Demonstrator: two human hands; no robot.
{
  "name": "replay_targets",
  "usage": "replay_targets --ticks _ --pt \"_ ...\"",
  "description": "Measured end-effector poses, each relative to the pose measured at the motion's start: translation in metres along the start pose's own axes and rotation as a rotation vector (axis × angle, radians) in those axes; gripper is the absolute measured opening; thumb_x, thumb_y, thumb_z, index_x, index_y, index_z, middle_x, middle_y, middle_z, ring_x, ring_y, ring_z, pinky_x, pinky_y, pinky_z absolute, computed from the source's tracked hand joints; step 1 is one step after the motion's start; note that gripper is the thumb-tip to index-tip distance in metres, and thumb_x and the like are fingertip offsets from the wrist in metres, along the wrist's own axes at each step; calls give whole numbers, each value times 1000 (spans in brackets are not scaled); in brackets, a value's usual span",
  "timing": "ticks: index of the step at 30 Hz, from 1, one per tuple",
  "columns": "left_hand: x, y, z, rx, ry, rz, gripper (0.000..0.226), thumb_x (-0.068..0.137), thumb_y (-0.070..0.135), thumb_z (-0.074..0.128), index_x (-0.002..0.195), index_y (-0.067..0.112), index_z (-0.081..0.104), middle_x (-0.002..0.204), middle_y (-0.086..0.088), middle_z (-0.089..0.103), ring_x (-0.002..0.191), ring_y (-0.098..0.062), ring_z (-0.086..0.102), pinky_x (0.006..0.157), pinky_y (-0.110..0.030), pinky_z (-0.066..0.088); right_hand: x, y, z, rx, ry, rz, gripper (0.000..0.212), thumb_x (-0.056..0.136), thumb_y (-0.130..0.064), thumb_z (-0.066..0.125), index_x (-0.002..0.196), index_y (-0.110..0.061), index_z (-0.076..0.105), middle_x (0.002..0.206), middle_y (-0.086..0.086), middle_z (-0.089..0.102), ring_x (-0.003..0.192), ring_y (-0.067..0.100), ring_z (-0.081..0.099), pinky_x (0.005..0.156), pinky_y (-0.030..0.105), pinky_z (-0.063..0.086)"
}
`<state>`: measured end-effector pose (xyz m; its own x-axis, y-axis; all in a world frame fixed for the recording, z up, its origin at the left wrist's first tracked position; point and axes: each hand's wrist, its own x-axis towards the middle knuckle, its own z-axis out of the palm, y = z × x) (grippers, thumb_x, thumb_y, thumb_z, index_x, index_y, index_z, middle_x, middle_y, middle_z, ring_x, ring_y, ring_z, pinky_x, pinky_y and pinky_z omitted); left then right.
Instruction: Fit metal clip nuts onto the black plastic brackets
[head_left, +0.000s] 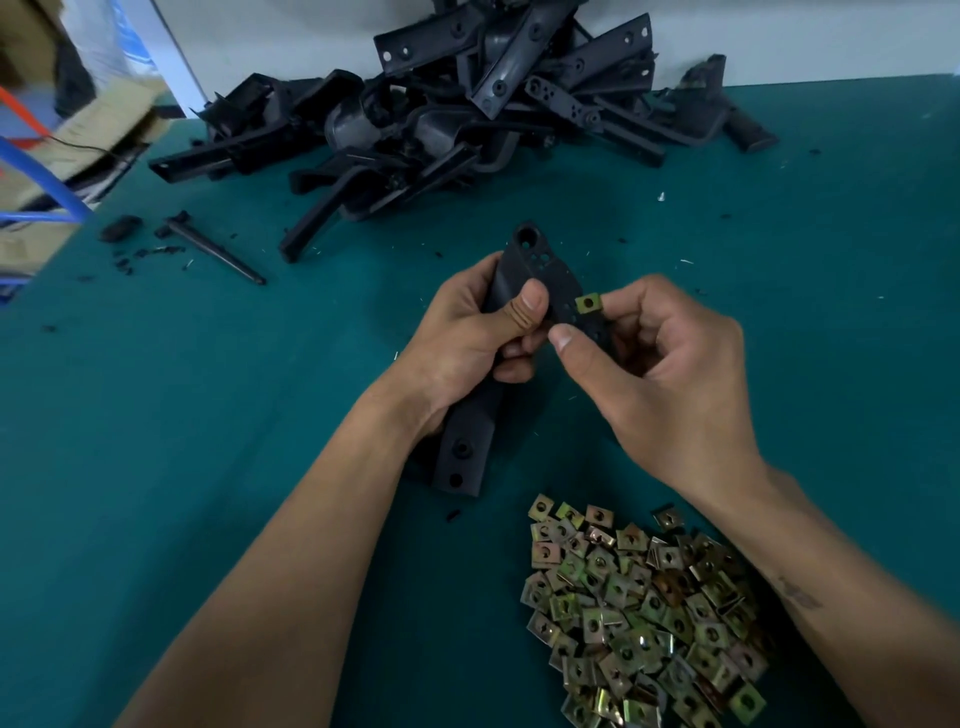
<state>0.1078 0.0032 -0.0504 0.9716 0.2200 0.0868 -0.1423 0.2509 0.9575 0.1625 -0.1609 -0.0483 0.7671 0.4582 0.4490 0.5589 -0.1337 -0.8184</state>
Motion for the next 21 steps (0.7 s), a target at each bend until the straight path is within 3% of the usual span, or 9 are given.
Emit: replay_targets --ticks 7,13,21 --pt "-1 2 -1 -25 -37 1 8 98 15 51 93 9 51 62 -3 43 49 -7 34 41 -17 32 6 4 -11 -39 -114 -89 33 87 -41 74 97 -11 67 76 -2 69 62 16 62 55 33 52" --pt "-3 4 -1 -8 -42 -3 9 97 16 49 91 10 51 60 1 45 49 -7 33 41 -17 30 5 2 -7 -88 -137 -169 20 93 -32 69 100 -13 68 78 -12 63 69 12 60 59 24 49" --pt "-2 1 0 2 -44 -36 11 96 19 54 95 9 51 61 1 45 50 -6 35 41 -17 32 9 10 -12 -223 -120 -203 31 92 -47 65 83 -17 63 69 -7 59 62 16 58 52 39 48"
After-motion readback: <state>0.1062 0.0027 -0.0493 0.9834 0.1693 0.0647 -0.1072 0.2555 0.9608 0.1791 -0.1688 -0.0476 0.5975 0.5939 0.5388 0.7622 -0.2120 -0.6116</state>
